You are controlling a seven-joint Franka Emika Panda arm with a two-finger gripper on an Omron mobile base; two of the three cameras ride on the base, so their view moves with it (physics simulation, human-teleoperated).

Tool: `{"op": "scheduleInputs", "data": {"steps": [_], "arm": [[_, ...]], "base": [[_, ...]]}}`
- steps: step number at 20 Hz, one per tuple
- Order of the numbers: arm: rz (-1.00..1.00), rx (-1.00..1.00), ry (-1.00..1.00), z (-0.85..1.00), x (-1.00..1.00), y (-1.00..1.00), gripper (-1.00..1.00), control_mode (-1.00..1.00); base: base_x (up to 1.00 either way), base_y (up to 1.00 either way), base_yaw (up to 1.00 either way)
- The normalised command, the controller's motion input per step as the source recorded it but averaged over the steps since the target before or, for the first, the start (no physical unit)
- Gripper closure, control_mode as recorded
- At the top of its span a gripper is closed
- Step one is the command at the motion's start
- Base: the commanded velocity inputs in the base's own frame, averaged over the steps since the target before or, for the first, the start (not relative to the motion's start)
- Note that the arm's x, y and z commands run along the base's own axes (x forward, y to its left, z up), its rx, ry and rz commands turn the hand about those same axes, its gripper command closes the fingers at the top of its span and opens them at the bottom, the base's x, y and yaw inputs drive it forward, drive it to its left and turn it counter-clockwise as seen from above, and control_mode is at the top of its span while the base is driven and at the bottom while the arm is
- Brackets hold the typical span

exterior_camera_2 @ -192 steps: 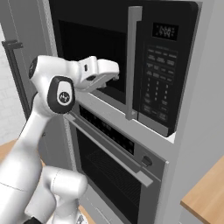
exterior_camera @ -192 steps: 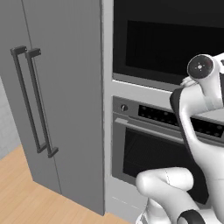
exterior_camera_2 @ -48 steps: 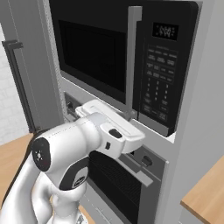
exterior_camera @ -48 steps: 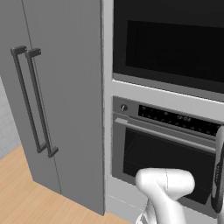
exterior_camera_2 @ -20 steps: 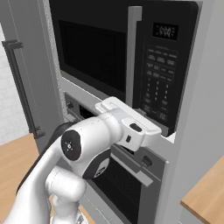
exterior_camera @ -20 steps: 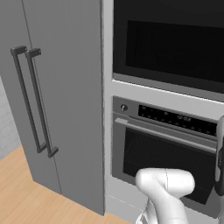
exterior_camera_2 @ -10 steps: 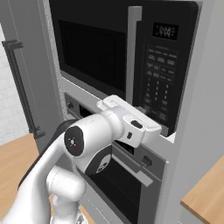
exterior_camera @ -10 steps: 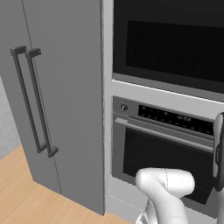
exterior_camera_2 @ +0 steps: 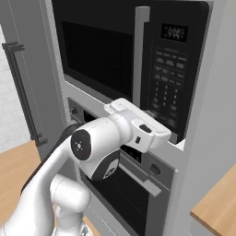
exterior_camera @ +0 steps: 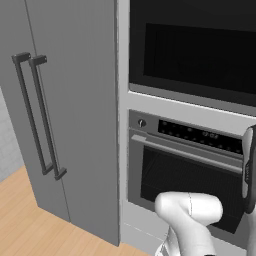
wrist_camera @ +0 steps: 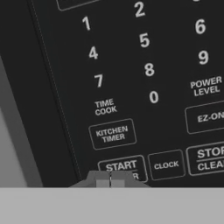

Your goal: Pick the broccoli from the sink and place it in the bowl. Then pick the bowl and place it in the microwave. Then close the microwave door and press the start button.

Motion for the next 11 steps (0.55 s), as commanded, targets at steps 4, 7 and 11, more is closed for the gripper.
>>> {"op": "scheduleInputs", "data": {"steps": [4,7,11], "arm": [[0.0,0.03,0.01,0.0,0.55,-0.34,1.0,-1.0],[0.02,0.1,0.16,-0.09,1.0,-0.46,1.0,-1.0],[0.04,0.06,0.03,0.0,0.12,-0.19,1.0,-1.0]], "base": [[0.0,0.0,0.0],[0.0,0.0,0.0],[0.0,0.0,0.0]]}}
